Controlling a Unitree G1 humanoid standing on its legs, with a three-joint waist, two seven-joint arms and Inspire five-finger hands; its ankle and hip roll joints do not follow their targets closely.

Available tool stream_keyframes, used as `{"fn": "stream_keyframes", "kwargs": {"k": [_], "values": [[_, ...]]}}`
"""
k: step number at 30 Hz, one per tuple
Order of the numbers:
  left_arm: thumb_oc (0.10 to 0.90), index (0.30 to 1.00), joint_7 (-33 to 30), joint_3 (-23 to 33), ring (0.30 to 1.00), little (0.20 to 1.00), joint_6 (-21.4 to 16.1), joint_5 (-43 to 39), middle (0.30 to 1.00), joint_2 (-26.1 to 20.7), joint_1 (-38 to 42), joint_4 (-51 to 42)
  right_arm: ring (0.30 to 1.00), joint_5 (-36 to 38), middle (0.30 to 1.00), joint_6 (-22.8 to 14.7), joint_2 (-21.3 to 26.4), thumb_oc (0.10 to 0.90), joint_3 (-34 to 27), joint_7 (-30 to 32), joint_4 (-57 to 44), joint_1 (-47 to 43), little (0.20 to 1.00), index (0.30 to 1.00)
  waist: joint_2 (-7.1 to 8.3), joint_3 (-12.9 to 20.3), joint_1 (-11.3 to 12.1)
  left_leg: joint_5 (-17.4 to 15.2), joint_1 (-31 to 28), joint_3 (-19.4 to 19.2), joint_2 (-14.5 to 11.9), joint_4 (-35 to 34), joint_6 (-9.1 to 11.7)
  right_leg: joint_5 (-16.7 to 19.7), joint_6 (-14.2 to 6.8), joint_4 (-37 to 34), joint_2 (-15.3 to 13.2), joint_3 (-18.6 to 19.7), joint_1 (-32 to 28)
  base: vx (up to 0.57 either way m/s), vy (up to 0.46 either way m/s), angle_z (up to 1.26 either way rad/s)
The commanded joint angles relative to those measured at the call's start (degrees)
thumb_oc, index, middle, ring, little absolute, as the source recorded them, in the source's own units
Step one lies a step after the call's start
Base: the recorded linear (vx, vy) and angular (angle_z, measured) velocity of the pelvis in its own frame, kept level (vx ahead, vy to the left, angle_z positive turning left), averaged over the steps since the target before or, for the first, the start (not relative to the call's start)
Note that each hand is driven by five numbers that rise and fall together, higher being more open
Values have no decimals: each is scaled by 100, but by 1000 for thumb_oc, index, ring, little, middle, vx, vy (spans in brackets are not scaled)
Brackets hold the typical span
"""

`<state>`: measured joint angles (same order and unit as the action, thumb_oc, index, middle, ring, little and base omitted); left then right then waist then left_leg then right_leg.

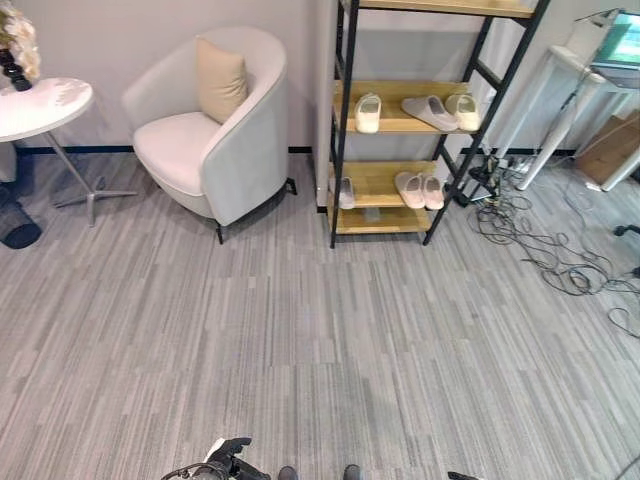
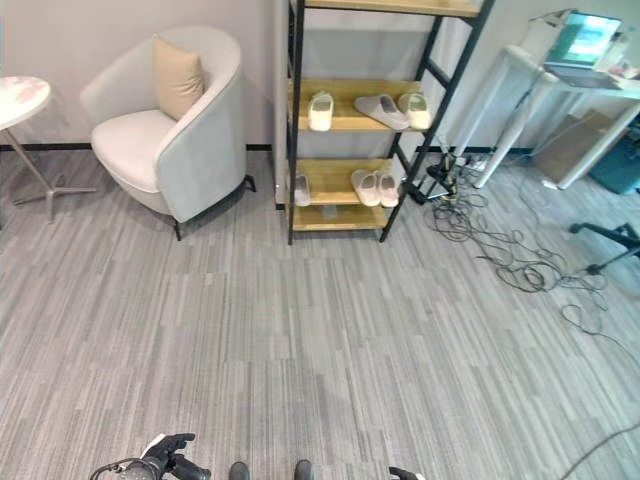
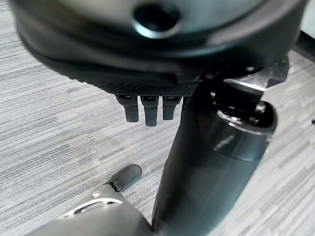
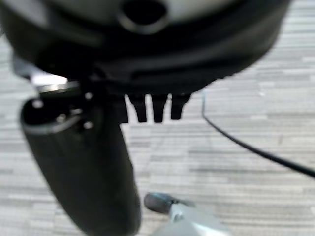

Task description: Arrange the slippers neatly on the shoe rack.

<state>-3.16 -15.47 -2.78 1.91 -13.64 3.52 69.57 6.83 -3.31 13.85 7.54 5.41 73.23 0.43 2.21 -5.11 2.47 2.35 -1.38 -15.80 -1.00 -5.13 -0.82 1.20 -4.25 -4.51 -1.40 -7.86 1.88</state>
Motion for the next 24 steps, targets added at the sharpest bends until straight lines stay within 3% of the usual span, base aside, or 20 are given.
{"fn": "stream_keyframes", "kwargs": {"k": [1, 8, 14, 17, 20, 24], "values": [[800, 900, -59, -4, 900, 900, -216, -4, 900, 53, 344, 275, 900, -97, 900, -95, 199, 800, 215, 127, -54, -45, 900, 900, -66, 171, 23, -59, 219, 404, 85, 13, 388, 347, -483, 198, -274, -50, 151, 28, -49, -42], [800, 900, -61, -67, 900, 900, -206, -10, 900, 125, 384, 254, 900, -38, 900, -52, 133, 800, 124, 92, 61, 142, 900, 900, -101, 289, -75, -139, 34, 411, 78, 13, 419, 254, -418, 64, -206, -28, -122, 59, -74, -9], [800, 900, -58, -243, 900, 900, -197, 50, 900, 197, 459, 224, 900, 87, 900, -100, 129, 800, 56, 126, 71, 186, 900, 900, -203, 160, -226, -155, -147, 418, -72, 136, 495, 35, -297, 328, -93, 59, -123, 36, -121, 3], [800, 900, -66, -311, 900, 900, -208, 29, 900, 211, 499, 183, 900, 152, 900, -148, 121, 800, 91, 161, 18, 151, 900, 900, -141, 20, -260, -317, 189, 413, -207, 874, 556, -43, -201, 494, -77, 126, -62, -16, -131, -5], [800, 900, -140, -305, 900, 900, -204, -94, 900, 231, 520, 149, 900, 176, 900, -155, 83, 800, 181, 222, -100, 147, 900, 900, -91, -126, -249, -268, 530, 542, -303, 1441, 572, -96, -103, 631, -96, 182, 2, -7, -73, -17], [800, 900, -197, -274, 900, 900, -206, -231, 900, 296, 420, 189, 900, 470, 900, -207, 39, 800, 4, 274, -192, 177, 900, 900, -114, -111, -275, -279, 765, 750, -129, 1280, 485, -125, -103, 609, -53, 239, -6, 105, -44, -44]]}}
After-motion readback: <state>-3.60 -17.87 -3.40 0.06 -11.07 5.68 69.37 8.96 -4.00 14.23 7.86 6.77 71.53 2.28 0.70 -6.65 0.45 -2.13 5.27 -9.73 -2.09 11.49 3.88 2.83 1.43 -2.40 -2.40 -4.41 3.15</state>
